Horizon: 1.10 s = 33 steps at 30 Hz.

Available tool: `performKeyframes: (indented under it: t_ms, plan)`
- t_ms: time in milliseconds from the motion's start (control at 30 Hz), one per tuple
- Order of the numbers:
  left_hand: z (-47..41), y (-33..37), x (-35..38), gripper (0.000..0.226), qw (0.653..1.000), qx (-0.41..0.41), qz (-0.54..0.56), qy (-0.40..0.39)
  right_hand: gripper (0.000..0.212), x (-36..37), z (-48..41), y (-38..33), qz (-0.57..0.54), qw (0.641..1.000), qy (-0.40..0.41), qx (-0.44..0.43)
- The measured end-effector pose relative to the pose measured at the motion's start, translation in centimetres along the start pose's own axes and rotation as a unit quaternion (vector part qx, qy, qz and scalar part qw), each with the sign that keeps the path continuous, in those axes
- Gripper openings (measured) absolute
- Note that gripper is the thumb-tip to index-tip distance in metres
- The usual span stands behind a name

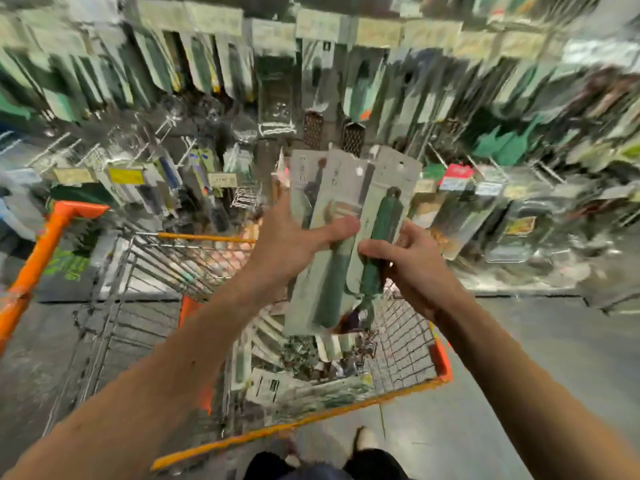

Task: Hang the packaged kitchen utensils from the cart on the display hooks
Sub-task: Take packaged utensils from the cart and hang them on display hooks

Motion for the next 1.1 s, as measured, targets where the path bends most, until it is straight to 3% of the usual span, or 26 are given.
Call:
performKeyframes:
  t_ms: [167,500,667,833,933,1033,1100]
  plan:
    - [-3.2,5.5,6.4,0.036,0.996,0.060,-0.034,-0.064,0.033,-6.1,2.5,-6.1,0.067,0.995,0.046,-0.065]
    - [-11.8,13.1,23.9,0.024,0.983,0.173,-0.052,-0.034,0.031,-24.2,7.4,-17.6,0.164,0.966,0.100,-0.171]
    - [-15.4,14.1,33.1,0.024,0.986,0.158,0.011,-0.058,0.027,-34.1,9.7,-20.9,0.186,0.960,0.106,-0.183]
    - [-19.2,14.5,38.7,0.015,0.986,0.162,-0.005,-0.034,0.017,-41.2,10.2,-23.2,0.190,0.960,0.112,-0.175]
    - [-21.9,14.8,41.1,0.018,0.986,0.164,-0.028,-0.026,0.028,-44.5,9.1,-24.0,0.183,0.961,0.118,-0.170]
    - [-24.9,15.1,42.4,0.021,0.986,0.161,-0.043,-0.014,0.007,-47.1,7.3,-24.7,0.191,0.958,0.109,-0.183]
    - [-27.2,15.0,42.9,0.022,0.985,0.161,-0.056,-0.007,0.004,-48.5,6.0,-25.0,0.191,0.957,0.107,-0.191]
Point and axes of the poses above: each hand's wrist, its own z-axis away from the middle knuckle, its own x-axis out of the palm, y = z × x, the point moved 4 cm from there along -z, towards the middle knuckle, and after that the axes turned 10 degrees about -y, right-handed, at the moved point
